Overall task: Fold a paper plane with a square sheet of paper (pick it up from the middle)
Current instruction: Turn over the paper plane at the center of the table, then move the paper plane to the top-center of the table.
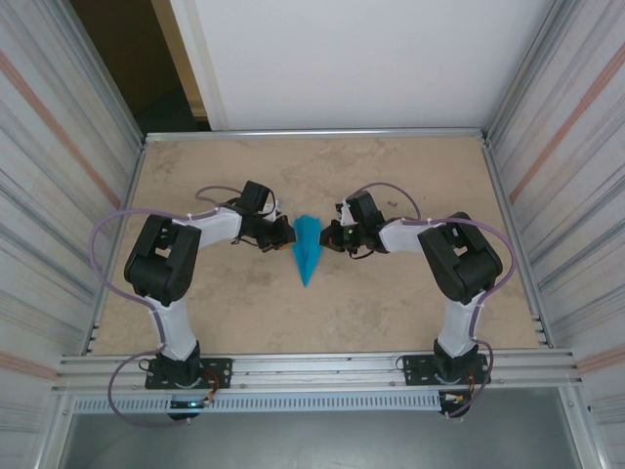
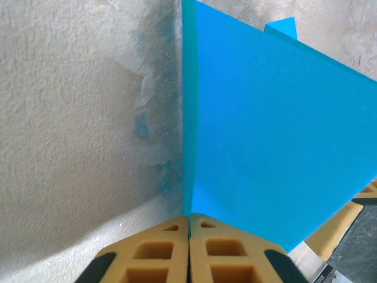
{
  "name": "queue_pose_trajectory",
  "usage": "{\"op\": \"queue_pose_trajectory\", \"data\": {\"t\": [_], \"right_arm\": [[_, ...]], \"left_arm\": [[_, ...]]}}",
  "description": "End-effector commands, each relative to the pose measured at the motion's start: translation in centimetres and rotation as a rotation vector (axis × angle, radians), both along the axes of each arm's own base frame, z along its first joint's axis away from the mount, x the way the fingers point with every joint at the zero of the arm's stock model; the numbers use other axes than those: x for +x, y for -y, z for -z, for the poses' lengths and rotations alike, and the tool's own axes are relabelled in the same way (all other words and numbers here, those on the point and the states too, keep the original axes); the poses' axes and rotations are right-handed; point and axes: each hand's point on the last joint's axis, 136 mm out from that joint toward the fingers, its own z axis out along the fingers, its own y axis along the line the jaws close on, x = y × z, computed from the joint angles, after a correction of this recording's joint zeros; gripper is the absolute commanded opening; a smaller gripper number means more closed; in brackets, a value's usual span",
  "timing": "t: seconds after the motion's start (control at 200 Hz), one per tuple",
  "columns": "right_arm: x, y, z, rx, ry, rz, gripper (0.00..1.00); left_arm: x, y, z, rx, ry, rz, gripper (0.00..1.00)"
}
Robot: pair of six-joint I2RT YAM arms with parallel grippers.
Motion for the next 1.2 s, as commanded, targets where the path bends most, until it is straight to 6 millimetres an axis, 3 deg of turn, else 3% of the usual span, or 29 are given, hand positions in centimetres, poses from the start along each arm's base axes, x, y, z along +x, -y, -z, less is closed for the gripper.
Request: {"op": "queue_pose_trajectory", "data": {"t": [0.0,0.231,0.511,0.656,0.817,0.977,1.198], "right_arm": [[0.3,0.8,0.0,-0.003,0.005,0.025,0.0],[0.6,2.1,-0.6,-0.014,0.022,0.061,0.0],[0.4,2.4,0.8,-0.034,-0.005,0.068,0.01],[0.2,1.9,0.9,-0.042,-0.022,0.056,0.14],[0.1,2.0,-1.2,-0.072,0.023,0.052,0.4],[-0.7,2.3,-3.0,-0.23,0.102,0.022,0.46],[-3.7,-0.7,-2.2,-0.374,0.125,-0.071,0.54]], "left_arm": [[-0.2,-0.3,-0.6,0.023,0.006,0.017,0.03],[0.1,-2.0,-1.7,0.007,0.062,-0.046,0.01],[-0.5,-2.2,-0.3,-0.025,0.058,-0.079,0.02],[-0.8,-2.0,0.6,-0.044,0.044,-0.078,0.02],[-1.0,-1.8,0.7,-0.061,0.044,-0.076,0.02],[-1.1,-1.9,0.4,-0.062,0.047,-0.075,0.02],[-1.2,-1.9,0.3,-0.064,0.044,-0.077,0.02]]}}
